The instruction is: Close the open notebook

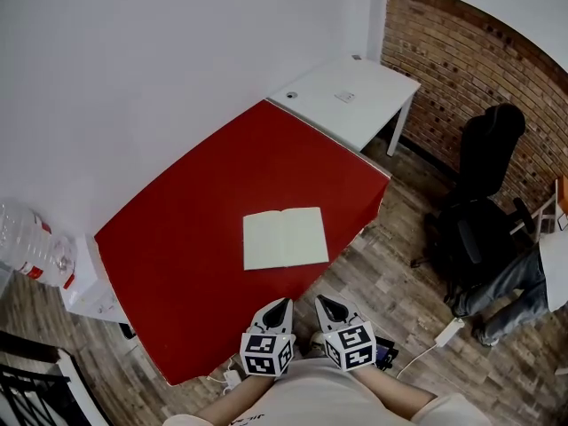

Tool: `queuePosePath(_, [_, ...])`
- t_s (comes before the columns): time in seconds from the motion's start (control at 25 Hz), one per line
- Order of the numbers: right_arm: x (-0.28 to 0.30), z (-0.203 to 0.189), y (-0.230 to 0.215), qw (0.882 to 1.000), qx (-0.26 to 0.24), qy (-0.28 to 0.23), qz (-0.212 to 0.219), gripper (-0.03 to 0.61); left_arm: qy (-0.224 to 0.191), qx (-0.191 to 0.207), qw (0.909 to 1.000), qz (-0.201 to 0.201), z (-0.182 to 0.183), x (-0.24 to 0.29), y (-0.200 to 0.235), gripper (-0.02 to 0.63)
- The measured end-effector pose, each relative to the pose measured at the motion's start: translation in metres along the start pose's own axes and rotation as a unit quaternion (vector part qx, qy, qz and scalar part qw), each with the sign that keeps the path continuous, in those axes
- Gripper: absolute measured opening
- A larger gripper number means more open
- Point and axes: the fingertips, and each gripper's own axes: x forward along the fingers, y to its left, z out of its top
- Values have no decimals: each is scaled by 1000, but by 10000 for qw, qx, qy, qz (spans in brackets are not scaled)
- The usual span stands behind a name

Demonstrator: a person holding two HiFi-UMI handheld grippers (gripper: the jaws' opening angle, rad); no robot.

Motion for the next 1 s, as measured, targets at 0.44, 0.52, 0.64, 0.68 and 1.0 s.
queuePosePath(0.44, [31,25,-5,9999,97,-89,-63,5,70,75,9999,-8,25,23,34,6])
queuePosePath(0.52, [35,27,-8,9998,112,-90,-119,5,63,59,10000,7,28,26,41,6])
queuePosePath(0.64, [41,26,-15,9996,175,-63,-206,5,54,49,10000,35,31,29,49,6])
queuePosePath(0.68, [42,27,-17,9995,195,-59,-231,5,56,53,10000,46,31,30,52,6])
queuePosePath(1.0, [58,18,-40,9978,451,78,-489,5,96,89,9998,115,31,41,72,6])
